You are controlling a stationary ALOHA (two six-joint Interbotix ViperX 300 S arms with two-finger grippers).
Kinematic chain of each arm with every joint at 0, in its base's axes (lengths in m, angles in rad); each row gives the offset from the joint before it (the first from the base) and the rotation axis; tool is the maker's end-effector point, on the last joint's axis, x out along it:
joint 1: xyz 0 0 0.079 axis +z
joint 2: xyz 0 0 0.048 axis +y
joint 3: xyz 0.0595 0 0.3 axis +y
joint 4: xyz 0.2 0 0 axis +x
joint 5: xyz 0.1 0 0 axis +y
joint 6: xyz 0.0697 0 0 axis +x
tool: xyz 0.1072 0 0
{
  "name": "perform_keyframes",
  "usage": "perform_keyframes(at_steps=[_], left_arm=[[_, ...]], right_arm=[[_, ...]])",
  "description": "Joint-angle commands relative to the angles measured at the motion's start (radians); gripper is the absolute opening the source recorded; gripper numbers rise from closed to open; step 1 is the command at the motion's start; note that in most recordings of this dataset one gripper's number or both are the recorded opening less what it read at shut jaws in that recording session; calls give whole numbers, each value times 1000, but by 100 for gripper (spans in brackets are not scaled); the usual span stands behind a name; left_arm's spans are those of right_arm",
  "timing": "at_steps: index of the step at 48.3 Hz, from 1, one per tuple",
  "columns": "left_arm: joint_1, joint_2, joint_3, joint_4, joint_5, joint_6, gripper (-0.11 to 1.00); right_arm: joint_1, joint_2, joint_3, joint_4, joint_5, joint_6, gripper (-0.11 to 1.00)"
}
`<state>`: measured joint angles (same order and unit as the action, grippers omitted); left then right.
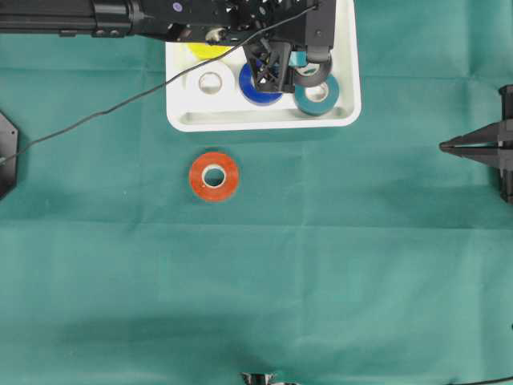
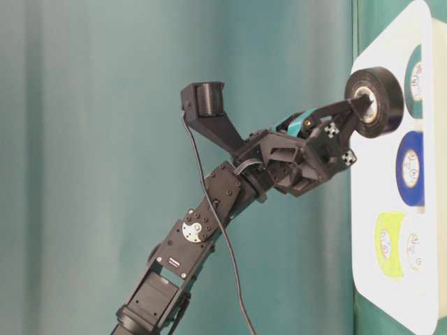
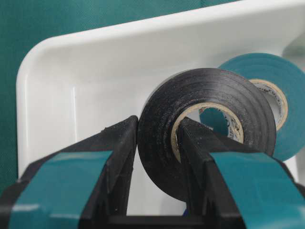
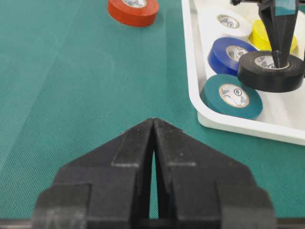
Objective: Put the tape into the white case with the left arm.
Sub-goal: 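Carry the black tape into the tray's upper right and release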
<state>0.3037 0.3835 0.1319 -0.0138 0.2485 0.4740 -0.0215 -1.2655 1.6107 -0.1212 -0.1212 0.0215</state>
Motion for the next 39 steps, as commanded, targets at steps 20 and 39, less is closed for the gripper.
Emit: perform_keyframes(at_steps=[20,39], left_arm=[[-9,-37,-32,-8,-12,-14,39],[-20,-67,2,-8,-12,-18,92]], right_arm=[[-2,14,-8,-2,-11,0,-9],[0,14,-6,-2,-9,0,-9]])
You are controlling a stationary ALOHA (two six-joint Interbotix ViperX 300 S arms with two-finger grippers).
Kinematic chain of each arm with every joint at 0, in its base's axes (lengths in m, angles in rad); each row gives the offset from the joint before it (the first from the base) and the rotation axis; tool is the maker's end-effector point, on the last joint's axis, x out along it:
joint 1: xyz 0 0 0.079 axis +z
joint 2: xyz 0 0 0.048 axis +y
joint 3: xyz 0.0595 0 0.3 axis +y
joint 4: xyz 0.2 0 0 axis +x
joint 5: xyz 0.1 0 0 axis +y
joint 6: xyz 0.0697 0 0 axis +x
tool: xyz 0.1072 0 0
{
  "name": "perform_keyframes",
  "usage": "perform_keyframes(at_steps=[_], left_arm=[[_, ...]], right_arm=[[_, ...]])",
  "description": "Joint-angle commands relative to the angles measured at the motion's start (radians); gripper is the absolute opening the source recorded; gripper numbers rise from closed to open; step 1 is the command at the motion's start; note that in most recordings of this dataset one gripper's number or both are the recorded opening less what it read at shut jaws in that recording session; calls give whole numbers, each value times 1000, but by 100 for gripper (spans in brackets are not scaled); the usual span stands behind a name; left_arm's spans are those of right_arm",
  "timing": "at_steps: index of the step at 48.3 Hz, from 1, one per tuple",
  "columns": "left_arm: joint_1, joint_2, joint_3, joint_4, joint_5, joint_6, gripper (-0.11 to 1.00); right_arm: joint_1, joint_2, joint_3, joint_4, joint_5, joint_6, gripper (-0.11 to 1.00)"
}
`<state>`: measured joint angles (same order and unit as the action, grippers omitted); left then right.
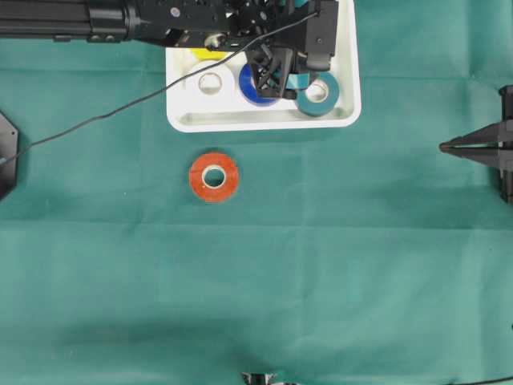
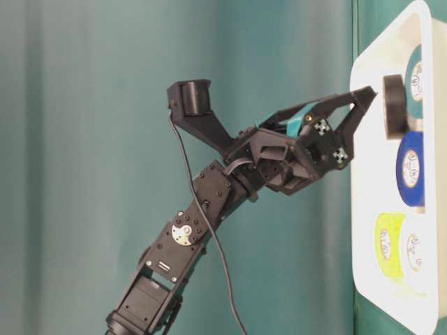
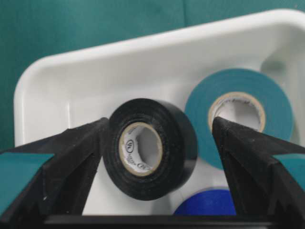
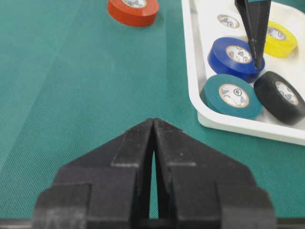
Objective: Put the tape into the white case with the left arm.
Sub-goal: 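Carry the black tape into the tray's upper right and release, then withdraw the left gripper from the tray to the left side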
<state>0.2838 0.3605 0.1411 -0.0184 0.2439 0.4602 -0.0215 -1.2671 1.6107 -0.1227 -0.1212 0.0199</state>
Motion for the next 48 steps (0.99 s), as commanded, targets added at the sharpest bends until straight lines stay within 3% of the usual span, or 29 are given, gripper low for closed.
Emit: perform_keyframes(at_steps=[1,24,48], left_arm=[[-2,-44,-6,-3,-8,-6,91],[-98,-161,77,-6,-8,-29,92],[-244,-336,267,-5,-15,-247,92]], right_arm=[[-2,17,-8,0,-11,2,-9],[-2,15,-8,-2,-11,2,-9],[-2,17,-8,0,-9,2,-9]])
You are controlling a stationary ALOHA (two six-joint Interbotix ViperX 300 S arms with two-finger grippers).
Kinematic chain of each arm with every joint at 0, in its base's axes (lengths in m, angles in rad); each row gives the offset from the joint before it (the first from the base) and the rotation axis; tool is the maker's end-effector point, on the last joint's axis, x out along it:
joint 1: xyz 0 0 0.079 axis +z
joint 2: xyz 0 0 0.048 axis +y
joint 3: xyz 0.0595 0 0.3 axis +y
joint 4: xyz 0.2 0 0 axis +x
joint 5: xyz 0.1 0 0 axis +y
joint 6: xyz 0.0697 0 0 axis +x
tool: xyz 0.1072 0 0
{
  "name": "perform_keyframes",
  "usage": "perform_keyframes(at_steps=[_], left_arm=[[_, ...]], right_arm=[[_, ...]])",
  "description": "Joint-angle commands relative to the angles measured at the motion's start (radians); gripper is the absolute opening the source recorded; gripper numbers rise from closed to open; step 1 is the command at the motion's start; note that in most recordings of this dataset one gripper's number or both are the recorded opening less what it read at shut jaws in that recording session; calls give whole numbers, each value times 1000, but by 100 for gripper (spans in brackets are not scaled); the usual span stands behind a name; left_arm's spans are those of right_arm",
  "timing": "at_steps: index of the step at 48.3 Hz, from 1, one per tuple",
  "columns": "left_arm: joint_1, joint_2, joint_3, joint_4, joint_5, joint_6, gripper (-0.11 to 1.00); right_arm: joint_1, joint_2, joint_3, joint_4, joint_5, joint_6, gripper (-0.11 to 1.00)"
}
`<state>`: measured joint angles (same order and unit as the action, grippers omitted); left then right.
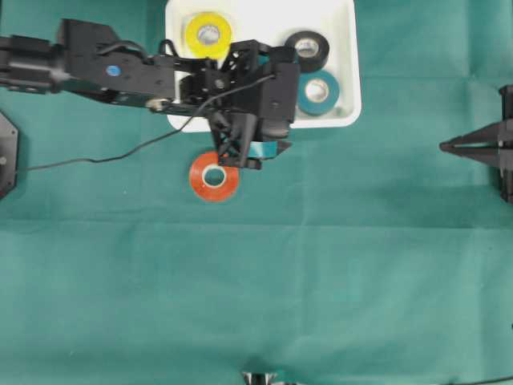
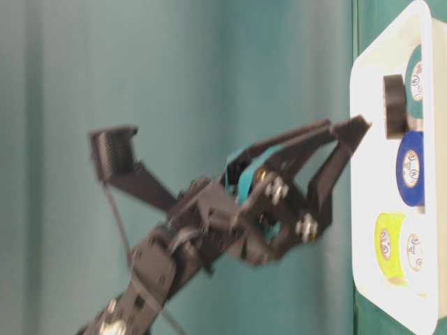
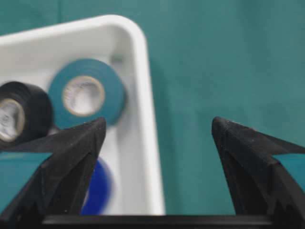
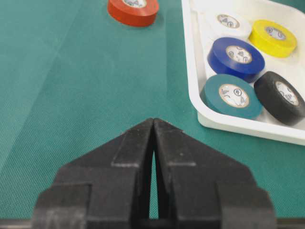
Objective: Put the tape into the white case with the left arm.
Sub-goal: 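Withdraw the left gripper from the tray to the left side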
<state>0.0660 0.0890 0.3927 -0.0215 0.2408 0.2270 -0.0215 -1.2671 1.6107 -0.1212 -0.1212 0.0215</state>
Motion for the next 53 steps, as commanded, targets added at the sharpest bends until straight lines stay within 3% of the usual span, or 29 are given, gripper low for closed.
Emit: perform_keyframes(at_steps=[1,23,32,53], left_arm=[[-34,-75,26,-2,-15,-20,92],[-107,-293,287,-5,-225,-115,92],[-112,-376,373,-5,-250,-147,92],[-110,-538,545,-5,-278,-146,91]], right_arm=[[-2,17,-8,-2,-11,0,-9],[-2,15,-8,-2,-11,0,-9],[-2,17,-8,-2,-11,0,-9],[-2,17,-8,-2,-11,0,-9]])
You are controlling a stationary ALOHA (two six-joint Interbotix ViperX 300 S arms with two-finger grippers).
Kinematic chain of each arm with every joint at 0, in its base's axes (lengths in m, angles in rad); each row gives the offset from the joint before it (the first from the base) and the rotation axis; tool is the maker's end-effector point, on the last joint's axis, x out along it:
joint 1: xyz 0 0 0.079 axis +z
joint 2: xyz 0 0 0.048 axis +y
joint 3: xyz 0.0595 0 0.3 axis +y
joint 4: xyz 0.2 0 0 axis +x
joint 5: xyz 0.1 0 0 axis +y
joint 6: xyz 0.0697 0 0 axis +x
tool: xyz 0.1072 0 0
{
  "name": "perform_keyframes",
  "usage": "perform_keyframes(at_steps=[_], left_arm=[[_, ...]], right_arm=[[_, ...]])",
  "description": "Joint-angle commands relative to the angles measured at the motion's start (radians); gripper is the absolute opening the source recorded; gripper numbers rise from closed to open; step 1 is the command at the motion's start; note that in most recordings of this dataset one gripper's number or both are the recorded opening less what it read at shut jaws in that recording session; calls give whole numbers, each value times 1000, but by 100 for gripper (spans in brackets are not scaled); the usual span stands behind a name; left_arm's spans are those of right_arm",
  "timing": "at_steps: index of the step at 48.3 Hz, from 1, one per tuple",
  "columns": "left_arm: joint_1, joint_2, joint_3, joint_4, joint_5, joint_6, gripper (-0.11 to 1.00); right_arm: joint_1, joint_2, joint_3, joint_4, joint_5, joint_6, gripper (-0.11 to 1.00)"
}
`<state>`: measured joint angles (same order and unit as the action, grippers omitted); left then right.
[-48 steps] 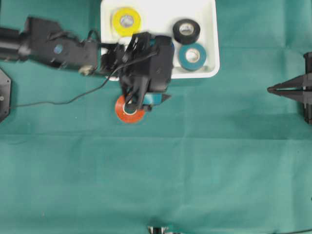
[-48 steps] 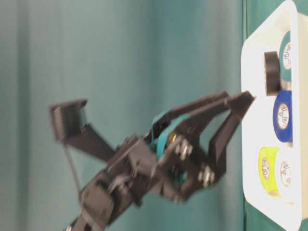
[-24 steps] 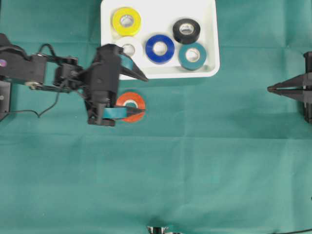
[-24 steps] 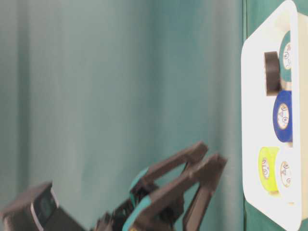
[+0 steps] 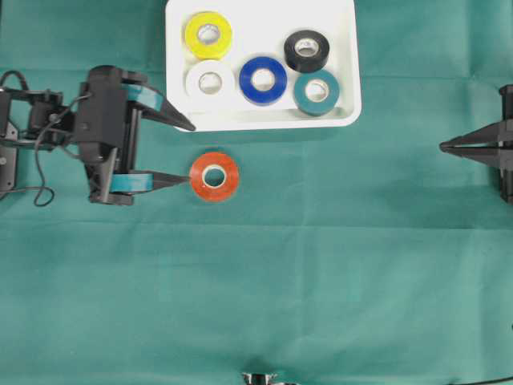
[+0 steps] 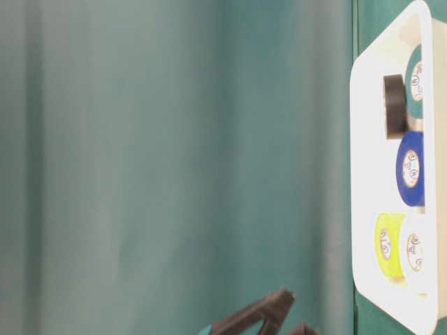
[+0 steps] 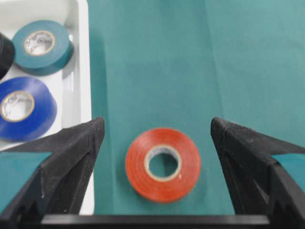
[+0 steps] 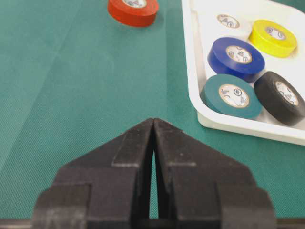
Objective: Put the tape into the white case with the left arm.
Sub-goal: 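Withdraw the left gripper from the tray to the left side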
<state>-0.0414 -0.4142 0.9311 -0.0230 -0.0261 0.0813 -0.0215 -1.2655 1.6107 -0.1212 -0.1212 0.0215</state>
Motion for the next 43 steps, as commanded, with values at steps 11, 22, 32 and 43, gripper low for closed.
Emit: perform_keyframes(at_steps=[11,22,32,43], left_arm=[[-3,-110,74,-3,-11,0,91],[-3,-189,137,-3,-11,-3,91],[-3,-175,135,-3,-11,-3,91],[-3,-164,127,-3,-11,-3,91]], right_arm=[[-2,15,-8,-2,-11,0,-9],[-2,15,-8,-2,-11,0,-9],[-2,14,-8,-2,-11,0,-9],[-2,15,-8,-2,-11,0,-9]])
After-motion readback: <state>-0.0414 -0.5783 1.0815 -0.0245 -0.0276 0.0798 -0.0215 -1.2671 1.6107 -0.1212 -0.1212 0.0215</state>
